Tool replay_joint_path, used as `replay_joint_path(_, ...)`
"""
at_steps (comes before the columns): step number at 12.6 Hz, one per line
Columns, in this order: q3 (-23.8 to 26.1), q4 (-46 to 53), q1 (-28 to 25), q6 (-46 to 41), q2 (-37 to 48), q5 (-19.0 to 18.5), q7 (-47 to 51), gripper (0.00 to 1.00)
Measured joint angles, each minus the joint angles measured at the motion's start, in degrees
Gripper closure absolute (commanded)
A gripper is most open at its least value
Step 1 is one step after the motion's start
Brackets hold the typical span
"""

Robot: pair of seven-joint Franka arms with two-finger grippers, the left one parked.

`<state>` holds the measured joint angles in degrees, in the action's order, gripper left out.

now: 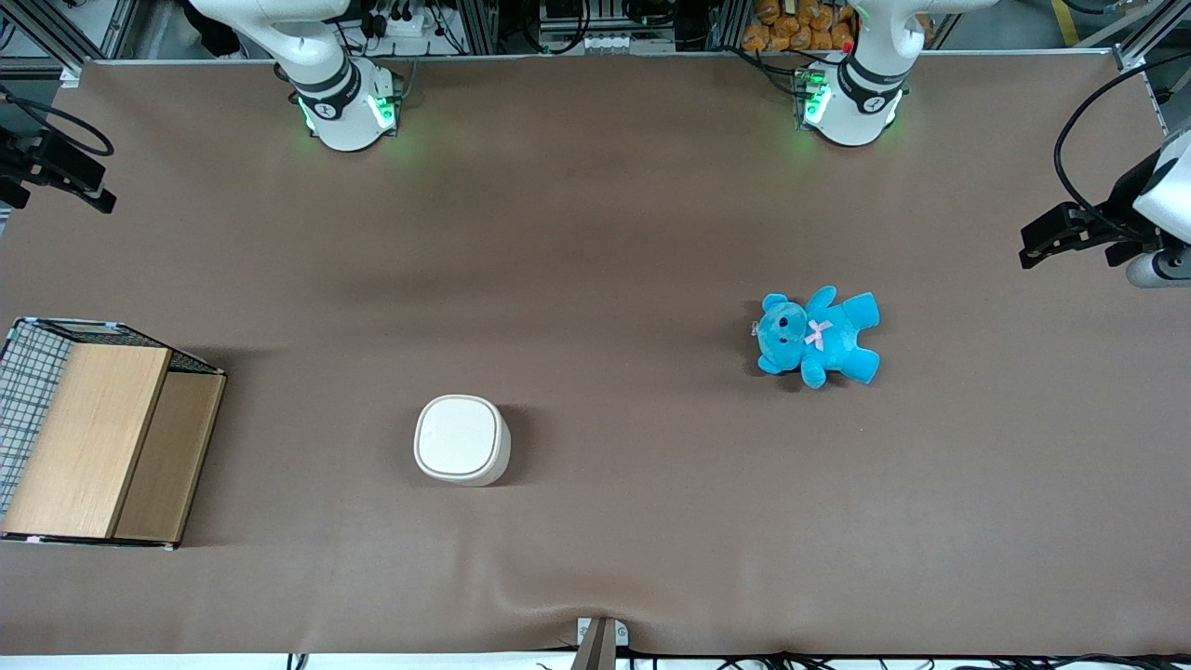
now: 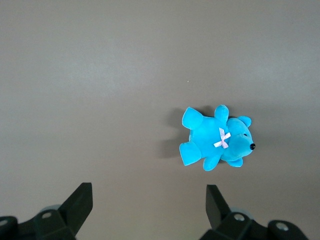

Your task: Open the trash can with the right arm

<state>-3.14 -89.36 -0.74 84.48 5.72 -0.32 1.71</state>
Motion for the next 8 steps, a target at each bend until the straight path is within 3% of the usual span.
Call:
replay_joint_path(5,0.47,0.80,-0.21,0.03,-1.16,0.08,-0.01,0.00)
replay_joint_path(7,0.91,2.61,-2.82,0.17,-5.08,0.60,-0.04,0.00)
replay_joint_path(8,1.06,3.60,-5.15,0.51,-7.93,1.42,0.10,0.26)
